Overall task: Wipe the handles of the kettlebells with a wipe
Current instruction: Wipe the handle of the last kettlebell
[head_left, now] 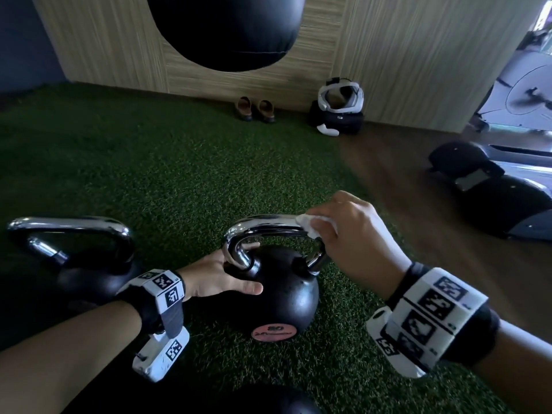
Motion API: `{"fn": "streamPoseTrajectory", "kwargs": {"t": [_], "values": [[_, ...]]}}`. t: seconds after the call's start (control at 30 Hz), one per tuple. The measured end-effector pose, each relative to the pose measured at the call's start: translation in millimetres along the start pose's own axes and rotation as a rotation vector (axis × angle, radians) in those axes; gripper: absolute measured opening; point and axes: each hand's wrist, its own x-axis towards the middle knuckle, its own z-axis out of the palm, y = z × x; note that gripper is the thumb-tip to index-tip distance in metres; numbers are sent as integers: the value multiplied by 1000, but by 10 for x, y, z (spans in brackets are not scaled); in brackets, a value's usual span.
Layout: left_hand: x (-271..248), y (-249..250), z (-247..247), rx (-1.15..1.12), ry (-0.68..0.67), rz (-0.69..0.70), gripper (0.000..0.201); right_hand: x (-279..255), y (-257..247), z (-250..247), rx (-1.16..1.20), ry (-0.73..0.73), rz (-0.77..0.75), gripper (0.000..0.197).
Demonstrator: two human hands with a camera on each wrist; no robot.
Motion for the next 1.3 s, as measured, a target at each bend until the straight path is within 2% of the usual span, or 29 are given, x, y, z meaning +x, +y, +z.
{"fn": "streamPoseTrajectory", "kwargs": {"t": [0.13, 0.27, 0.4, 0.47, 0.57, 0.63, 0.8, 0.9, 0.97, 1.0, 1.1, 1.2, 1.23, 1.3], "values": [[-22, 5, 14, -17, 12, -15, 103, -38, 69, -33, 19, 34, 58, 19], [-36, 49, 12, -19, 13, -24, 100, -65, 228, -120, 173, -47, 344, 22], [-28, 36, 9, -37, 24, -28, 99, -46, 273, -61, 225, -5, 384, 21], [-36, 18, 20, -51, 28, -33, 97, -75, 345, 25, 280, 26, 452, 18], [-56, 19, 28, -70, 36, -39, 97, -194, 514, 195, 533, -59, 664, 22], [-73, 43, 26, -91, 27, -47, 97, -258, 576, 269, 754, -92, 754, 19], [-106, 56, 36, -103, 32, -73, 98, -311, 617, 376, 1021, -29, 836, 15], [-130, 95, 22, -73, 58, -105, 100, -380, 591, 529, 1173, -65, 916, 15], [-157, 183, -3, -38, 54, -134, 99, -431, 579, 620, 1156, -104, 915, 16], [-181, 248, -15, -11, 48, -155, 91, -449, 571, 644, 1121, -121, 908, 16], [-317, 432, -46, 139, 47, -234, 45, -494, 557, 626, 1008, -177, 911, 11], [-480, 603, -104, 323, -100, -399, 33, -567, 468, 468, 1002, -250, 972, 19], [-535, 657, -129, 297, -161, -438, 28, -590, 426, 396, 1012, -271, 949, 20], [-644, 797, -170, 131, -213, -394, 28, -617, 329, 238, 1021, -276, 832, 24]]}}
